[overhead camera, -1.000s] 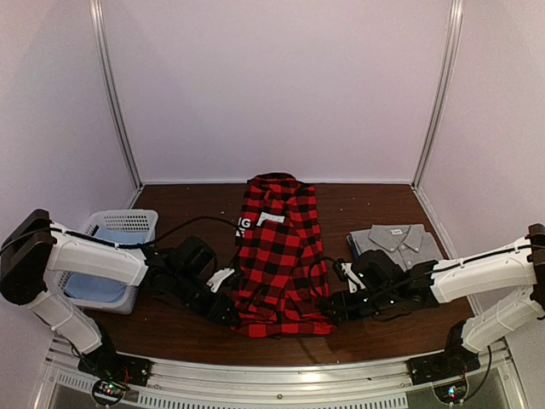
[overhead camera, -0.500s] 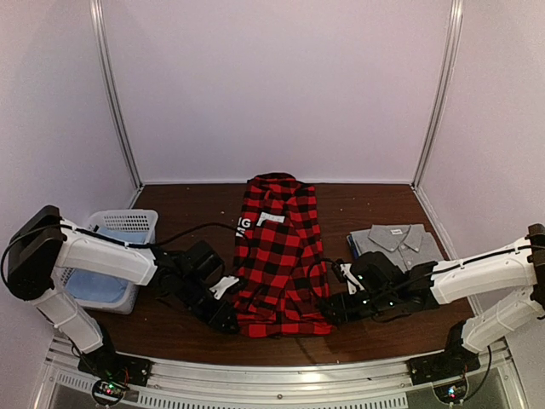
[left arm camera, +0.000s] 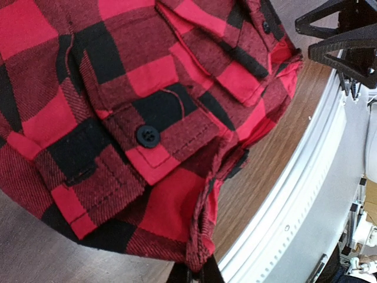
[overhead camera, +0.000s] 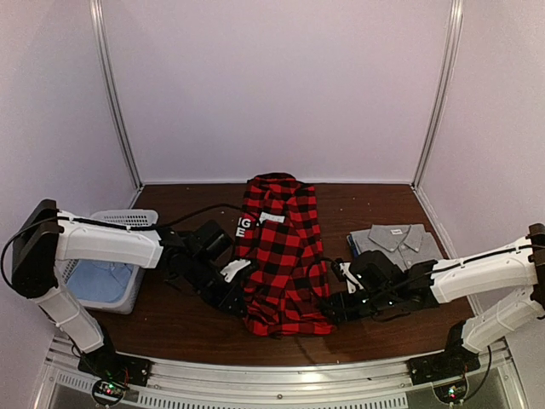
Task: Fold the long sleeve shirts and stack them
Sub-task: Pick up the rectangle-folded shirt from the center of the board.
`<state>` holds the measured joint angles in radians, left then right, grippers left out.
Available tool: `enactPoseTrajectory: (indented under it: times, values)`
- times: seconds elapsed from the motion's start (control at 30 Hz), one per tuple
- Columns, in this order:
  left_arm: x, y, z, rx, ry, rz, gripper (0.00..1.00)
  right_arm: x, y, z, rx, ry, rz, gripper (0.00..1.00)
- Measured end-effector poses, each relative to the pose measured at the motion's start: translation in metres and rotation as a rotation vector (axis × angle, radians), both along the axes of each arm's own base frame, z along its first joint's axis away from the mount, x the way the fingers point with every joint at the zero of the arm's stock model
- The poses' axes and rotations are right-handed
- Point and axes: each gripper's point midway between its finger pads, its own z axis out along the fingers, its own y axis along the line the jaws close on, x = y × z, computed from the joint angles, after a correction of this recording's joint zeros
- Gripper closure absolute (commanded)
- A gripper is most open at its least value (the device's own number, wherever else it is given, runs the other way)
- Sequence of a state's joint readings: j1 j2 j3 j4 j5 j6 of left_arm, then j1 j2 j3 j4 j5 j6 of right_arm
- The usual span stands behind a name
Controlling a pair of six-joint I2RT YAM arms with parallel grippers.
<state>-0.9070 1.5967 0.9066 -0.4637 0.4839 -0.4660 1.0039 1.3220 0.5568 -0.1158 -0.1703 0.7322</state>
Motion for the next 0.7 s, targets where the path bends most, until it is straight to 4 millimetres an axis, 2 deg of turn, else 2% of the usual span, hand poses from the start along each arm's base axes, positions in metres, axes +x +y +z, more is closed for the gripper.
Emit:
enactPoseTrajectory:
  times: [0.17,0.37,0.5,0.53,0.6,0.7]
  values:
    - [0.000,-0.011,0.017,-0.043,0.087,0.019,1.00,0.000,-0.002,0.001,-0.008,-0.001,-0.004,0.52]
    - [-0.001,-0.001,0.017,-0.053,0.260,0.118,1.00,0.001,-0.001,0.004,-0.008,-0.004,-0.002,0.52]
    - [0.001,0.018,0.004,-0.027,0.352,0.213,0.90,-0.003,0.000,0.003,-0.010,-0.002,0.009,0.52]
    - [0.000,0.023,0.000,-0.015,0.371,0.232,0.86,-0.003,0.001,0.003,-0.010,-0.002,0.011,0.52]
    - [-0.003,0.031,-0.007,0.005,0.397,0.255,0.72,-0.004,0.001,0.003,-0.010,-0.002,0.013,0.52]
    - [-0.012,0.038,-0.016,0.029,0.420,0.262,0.62,-0.005,0.002,0.003,-0.009,0.000,0.014,0.52]
